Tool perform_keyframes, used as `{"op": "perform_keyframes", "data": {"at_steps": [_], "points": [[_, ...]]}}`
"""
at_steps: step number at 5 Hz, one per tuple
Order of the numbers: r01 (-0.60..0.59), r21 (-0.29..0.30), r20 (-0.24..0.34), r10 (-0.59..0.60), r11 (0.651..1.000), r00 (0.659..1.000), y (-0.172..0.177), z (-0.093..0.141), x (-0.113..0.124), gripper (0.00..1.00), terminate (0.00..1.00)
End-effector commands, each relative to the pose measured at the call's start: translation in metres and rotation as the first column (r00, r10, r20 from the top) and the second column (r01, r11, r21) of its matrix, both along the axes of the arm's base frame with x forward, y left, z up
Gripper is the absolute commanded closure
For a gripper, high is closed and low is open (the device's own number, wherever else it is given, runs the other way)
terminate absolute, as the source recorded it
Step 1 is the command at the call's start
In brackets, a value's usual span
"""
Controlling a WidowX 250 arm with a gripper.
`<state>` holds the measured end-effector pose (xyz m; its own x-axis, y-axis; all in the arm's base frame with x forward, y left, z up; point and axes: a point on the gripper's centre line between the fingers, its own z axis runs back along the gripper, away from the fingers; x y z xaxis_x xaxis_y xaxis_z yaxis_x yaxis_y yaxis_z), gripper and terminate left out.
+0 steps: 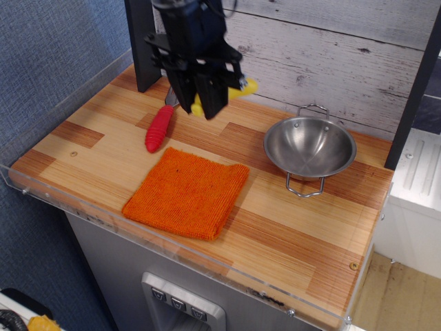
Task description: Put the banana inside the pan
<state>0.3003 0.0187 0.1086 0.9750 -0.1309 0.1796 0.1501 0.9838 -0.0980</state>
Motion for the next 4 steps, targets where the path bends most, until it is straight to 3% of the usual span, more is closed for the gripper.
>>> {"op": "perform_keyframes", "data": {"at_steps": [1,3,4], "points": [[0.036,-0.003,0.023,-0.036,0.999,0.999,-0.024,-0.020,0.024,1.00,0.00],[0.157,0.039,0.062,-0.159,0.987,0.985,-0.051,-0.030,0.050,1.00,0.00],[0.201,0.080,0.104,-0.208,0.976,0.972,-0.060,-0.019,0.050,1.00,0.00]]}}
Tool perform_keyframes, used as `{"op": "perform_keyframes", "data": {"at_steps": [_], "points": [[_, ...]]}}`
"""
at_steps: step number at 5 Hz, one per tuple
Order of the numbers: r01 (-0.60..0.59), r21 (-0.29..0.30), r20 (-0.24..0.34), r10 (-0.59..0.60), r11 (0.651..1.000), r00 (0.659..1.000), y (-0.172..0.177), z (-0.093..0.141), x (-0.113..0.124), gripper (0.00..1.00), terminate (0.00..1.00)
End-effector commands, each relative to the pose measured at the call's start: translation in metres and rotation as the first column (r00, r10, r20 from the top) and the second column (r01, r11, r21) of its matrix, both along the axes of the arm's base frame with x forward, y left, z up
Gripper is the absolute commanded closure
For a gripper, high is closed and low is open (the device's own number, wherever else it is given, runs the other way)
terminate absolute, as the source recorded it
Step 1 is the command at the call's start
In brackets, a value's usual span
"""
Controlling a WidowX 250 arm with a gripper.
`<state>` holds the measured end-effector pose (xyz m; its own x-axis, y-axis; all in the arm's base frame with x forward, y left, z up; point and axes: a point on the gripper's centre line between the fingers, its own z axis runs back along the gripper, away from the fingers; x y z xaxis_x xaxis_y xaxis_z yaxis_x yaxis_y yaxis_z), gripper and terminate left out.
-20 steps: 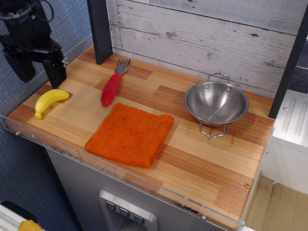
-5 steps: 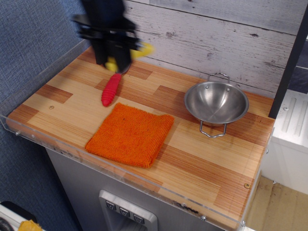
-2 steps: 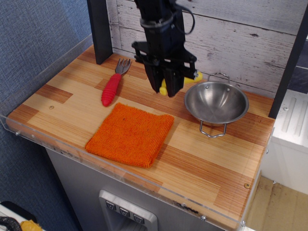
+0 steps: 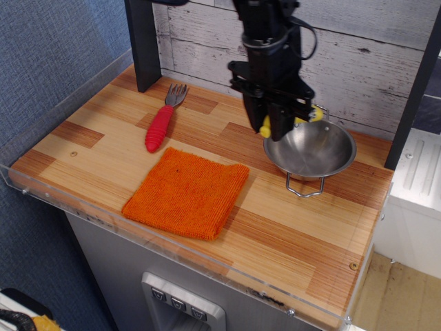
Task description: Put the banana inside the pan
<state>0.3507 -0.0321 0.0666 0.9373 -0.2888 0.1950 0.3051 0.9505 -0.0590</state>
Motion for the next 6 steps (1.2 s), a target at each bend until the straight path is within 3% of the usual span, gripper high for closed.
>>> {"op": "perform_keyframes", "data": {"at_steps": [1,4,5,6], "points": [[0.094,0.032,0.087,-0.096,0.995,0.992,-0.018,0.024,0.004,1.00,0.00],[0.140,0.003,0.033,-0.140,0.990,0.990,-0.027,0.011,0.006,1.00,0.00],[0.148,-0.016,0.023,-0.148,0.989,0.989,-0.029,0.010,0.004,0.00,0.00],[0.150,-0.024,0.022,-0.149,0.988,0.989,-0.029,0.010,0.003,0.00,0.00]]}}
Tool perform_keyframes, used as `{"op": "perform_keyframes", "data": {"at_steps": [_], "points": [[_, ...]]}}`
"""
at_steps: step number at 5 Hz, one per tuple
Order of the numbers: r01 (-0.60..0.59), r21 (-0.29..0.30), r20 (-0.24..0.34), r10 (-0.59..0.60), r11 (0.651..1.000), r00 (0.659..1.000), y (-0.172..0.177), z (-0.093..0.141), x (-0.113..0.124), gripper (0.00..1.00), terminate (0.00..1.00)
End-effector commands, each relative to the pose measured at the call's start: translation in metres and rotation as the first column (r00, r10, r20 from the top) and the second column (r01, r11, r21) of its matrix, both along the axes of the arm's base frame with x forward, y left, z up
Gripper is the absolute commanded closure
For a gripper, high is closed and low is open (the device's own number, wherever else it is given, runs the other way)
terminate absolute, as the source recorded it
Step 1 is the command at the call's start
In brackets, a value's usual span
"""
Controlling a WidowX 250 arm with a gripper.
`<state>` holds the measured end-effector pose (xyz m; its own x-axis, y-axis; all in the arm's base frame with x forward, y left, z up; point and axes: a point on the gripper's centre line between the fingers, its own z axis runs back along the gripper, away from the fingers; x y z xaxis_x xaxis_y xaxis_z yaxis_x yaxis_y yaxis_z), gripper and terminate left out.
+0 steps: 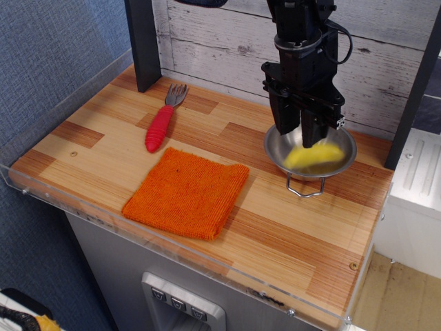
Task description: Put the banana inside the pan
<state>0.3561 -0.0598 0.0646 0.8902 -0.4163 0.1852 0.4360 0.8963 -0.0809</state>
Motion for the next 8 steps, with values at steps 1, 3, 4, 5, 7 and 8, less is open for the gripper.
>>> {"op": "perform_keyframes", "data": {"at_steps": [1,3,4,5,7,8], "points": [[-0.004,-0.013,0.034,0.005,1.000,0.999,0.003,0.013,-0.004,0.00,0.00],[-0.308,-0.014,0.020,0.308,0.951,0.951,0.061,0.069,-0.015,0.00,0.00],[-0.405,0.003,0.015,0.405,0.914,0.914,0.092,0.091,-0.029,0.00,0.00],[-0.410,0.020,0.000,0.410,0.912,0.912,0.101,0.100,-0.039,0.00,0.00],[-0.303,-0.004,-0.013,0.303,0.953,0.953,0.095,0.107,-0.042,0.00,0.00],[-0.303,-0.004,-0.013,0.303,0.953,0.953,0.095,0.107,-0.042,0.00,1.00]]}}
